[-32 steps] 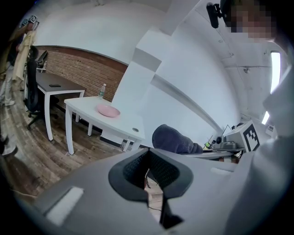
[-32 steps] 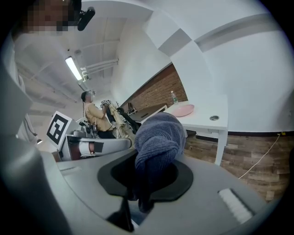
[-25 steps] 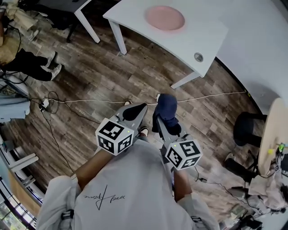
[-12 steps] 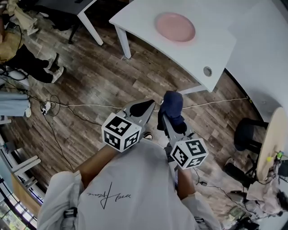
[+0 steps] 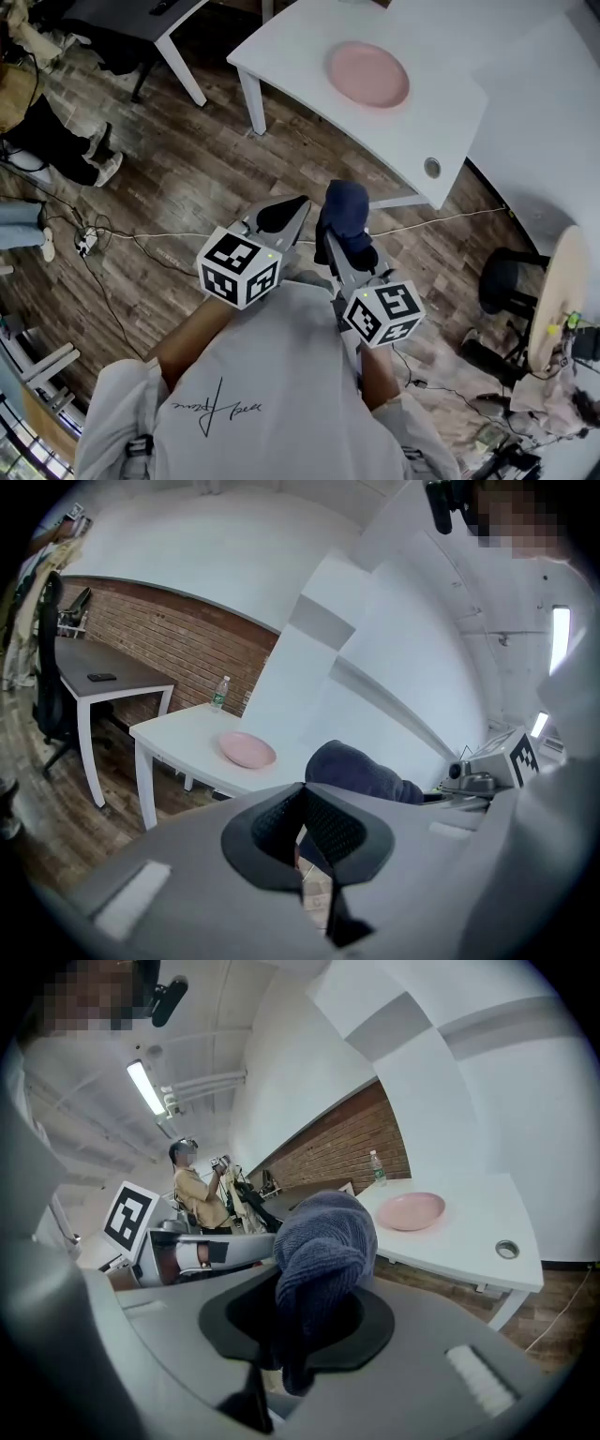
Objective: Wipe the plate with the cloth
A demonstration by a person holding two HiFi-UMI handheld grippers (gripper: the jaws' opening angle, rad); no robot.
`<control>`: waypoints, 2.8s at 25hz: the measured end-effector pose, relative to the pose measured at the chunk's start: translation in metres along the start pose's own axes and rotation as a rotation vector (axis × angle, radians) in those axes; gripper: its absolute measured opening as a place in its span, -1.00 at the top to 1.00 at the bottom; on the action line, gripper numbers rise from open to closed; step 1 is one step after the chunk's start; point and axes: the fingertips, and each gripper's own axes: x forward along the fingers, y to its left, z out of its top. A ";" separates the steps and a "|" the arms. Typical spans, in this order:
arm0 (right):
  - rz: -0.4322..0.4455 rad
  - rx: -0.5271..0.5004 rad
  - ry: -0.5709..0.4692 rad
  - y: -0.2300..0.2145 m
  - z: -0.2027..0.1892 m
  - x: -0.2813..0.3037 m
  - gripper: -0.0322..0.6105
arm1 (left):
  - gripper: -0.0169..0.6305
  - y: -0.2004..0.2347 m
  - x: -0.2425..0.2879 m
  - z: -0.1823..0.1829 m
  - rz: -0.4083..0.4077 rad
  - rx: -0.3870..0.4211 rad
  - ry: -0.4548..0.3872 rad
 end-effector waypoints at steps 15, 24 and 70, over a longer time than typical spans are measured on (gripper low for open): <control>-0.045 0.003 -0.017 -0.024 0.021 0.033 0.64 | 0.91 0.022 0.044 0.014 -0.038 0.012 0.038; -0.050 0.031 -0.022 -0.090 0.068 0.071 0.64 | 0.91 0.051 0.109 0.058 -0.032 0.026 0.047; 0.021 -0.022 0.047 -0.253 0.183 0.177 0.63 | 0.91 0.139 0.283 0.163 0.083 -0.003 -0.044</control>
